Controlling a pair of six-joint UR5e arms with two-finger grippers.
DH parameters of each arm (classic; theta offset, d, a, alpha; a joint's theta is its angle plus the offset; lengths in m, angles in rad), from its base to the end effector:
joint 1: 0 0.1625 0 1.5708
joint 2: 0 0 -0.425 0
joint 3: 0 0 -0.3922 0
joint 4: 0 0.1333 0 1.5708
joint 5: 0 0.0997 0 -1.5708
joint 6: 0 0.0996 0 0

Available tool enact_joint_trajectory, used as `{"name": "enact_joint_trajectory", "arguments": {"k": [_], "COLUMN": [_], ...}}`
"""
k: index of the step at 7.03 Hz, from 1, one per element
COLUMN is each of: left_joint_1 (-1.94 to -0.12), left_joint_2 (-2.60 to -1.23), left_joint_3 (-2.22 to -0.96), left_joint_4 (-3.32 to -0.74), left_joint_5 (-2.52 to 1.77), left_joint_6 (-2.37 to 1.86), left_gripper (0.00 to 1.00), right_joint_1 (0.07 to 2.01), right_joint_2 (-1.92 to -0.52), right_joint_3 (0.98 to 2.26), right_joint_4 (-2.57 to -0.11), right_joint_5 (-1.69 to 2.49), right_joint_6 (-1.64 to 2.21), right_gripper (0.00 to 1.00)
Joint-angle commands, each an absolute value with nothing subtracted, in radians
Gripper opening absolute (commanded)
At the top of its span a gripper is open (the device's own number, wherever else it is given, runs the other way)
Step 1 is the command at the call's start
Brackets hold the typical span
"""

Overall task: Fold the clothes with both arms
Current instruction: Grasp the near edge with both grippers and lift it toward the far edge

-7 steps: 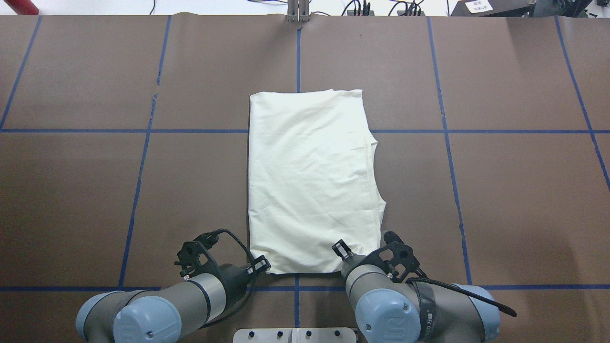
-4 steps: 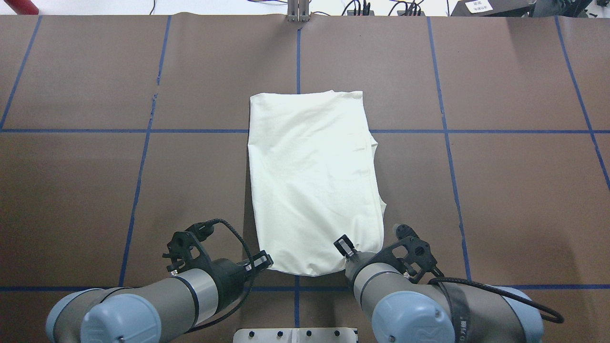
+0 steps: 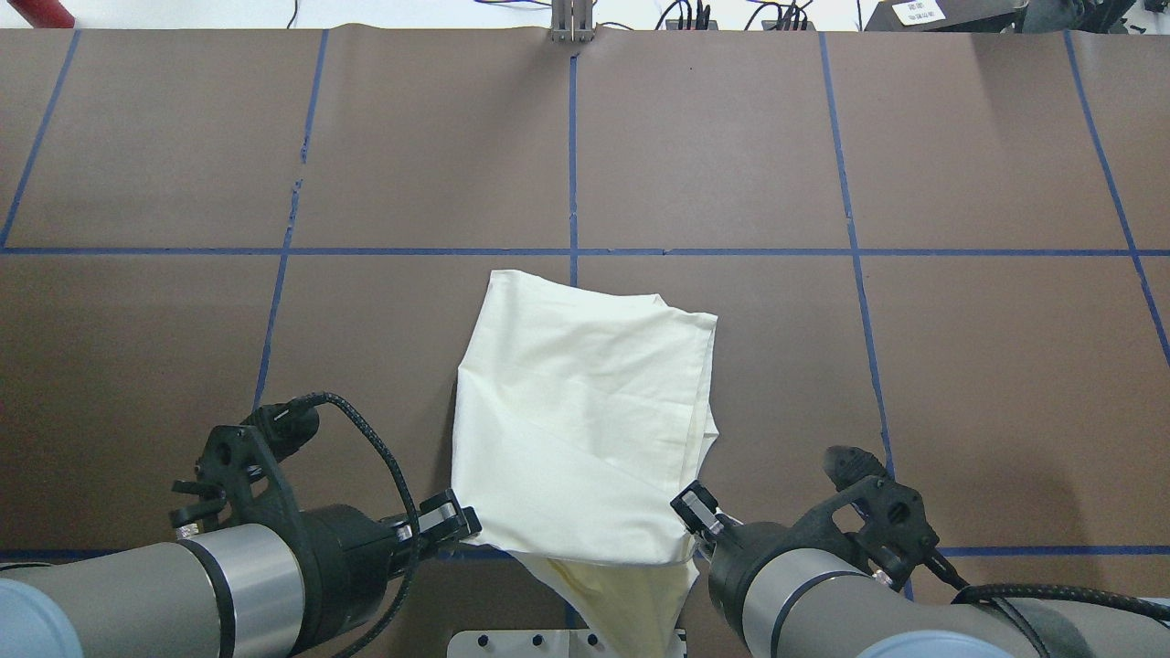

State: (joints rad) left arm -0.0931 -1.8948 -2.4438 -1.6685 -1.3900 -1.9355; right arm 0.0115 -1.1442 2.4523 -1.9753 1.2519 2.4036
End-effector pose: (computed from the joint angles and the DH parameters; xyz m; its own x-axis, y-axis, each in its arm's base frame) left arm 0.3842 -0.1877 0.1311 0.1595 -0.3673 -0.9163 0.3432 0.8910 -0.2974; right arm -0.4118 -0.1693 0.1509 0.2260 0.7052 0.6721 -0.6308 0.6317 -0.4506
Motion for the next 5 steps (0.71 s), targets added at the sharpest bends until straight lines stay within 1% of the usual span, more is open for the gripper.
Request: {"name": "enact_joint_trajectory", "arguments": {"k": [1, 3, 5], "left_joint_1": [-0.156, -0.280, -0.359], "left_joint_2": [-1.946, -2.026, -2.078], "left_joint_3": [-2.397, -2.251, -2.127], "left_joint_4": [-1.624, -1.623, -1.631], "left_joint_5": [-1.416, -1.428, -1.479], "left_joint_6": [-1.867, -1.762, -1.700], "left_gripper": [0.00, 0.00, 0.00], "right_joint_1": [0.050, 0.142, 0.233], "right_joint_2": [-1.105, -1.031, -1.016], "right_joint_3": [2.368, 2.254, 2.066], "right_joint_4": [-1.977, -1.973, -1.800], "right_joint_5": [1.252, 1.255, 1.303], "right_joint_6": [2.360, 2.301, 2.260], "right_gripper": [0.00, 0.00, 0.00]}}
